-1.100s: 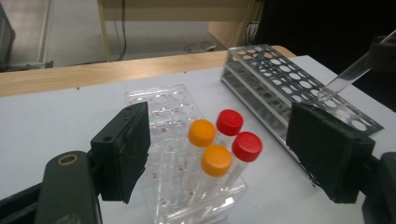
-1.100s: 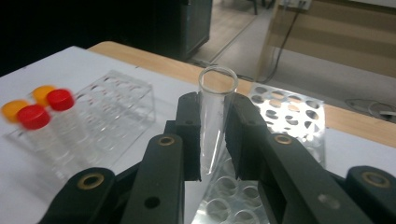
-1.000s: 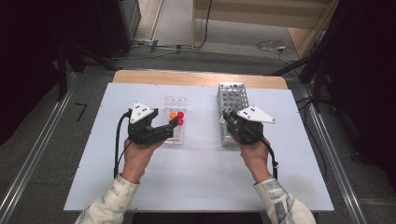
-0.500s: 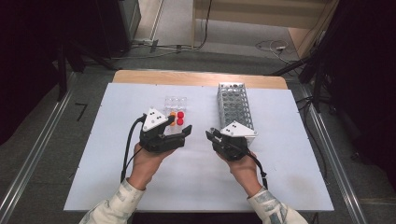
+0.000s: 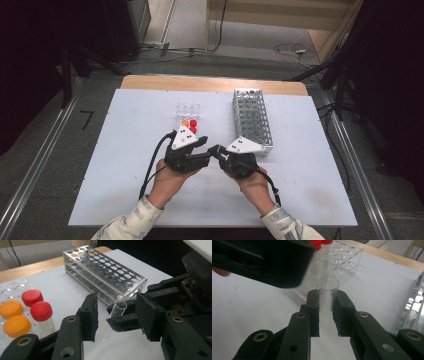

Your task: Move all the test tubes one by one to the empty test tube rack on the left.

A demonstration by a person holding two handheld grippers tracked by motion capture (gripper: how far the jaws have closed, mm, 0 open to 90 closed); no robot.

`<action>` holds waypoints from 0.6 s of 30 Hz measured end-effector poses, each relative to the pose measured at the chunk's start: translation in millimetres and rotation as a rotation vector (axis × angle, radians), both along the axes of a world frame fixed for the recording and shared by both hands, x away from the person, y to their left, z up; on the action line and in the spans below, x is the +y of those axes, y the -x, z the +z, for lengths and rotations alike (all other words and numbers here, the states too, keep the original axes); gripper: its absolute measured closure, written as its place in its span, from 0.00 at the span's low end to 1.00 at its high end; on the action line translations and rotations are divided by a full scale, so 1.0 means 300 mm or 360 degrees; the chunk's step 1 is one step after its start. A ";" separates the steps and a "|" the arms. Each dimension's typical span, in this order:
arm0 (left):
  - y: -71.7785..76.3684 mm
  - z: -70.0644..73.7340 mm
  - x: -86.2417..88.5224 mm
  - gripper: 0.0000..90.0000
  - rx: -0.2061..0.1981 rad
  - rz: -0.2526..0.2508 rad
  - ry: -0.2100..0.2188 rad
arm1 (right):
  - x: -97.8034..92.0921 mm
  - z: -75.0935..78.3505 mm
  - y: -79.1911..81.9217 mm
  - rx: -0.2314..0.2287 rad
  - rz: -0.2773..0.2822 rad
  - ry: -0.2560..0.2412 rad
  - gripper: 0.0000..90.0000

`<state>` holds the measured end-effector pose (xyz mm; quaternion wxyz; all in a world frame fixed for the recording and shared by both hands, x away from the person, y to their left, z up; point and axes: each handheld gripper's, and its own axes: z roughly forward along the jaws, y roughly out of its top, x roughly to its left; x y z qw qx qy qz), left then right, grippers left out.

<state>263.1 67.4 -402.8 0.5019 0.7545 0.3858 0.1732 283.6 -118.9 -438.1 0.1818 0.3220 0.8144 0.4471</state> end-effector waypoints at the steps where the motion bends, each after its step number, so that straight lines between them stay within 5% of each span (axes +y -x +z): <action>1: -0.001 -0.002 -0.003 0.63 0.0001 -0.0002 0.0004 | 0.004 0.001 0.004 -0.0005 0.0008 -0.0002 0.82; 18: -0.024 -0.043 -0.012 0.80 0.0088 -0.0051 0.0004 | 0.035 -0.004 0.029 -0.0046 0.0049 0.0031 0.82</action>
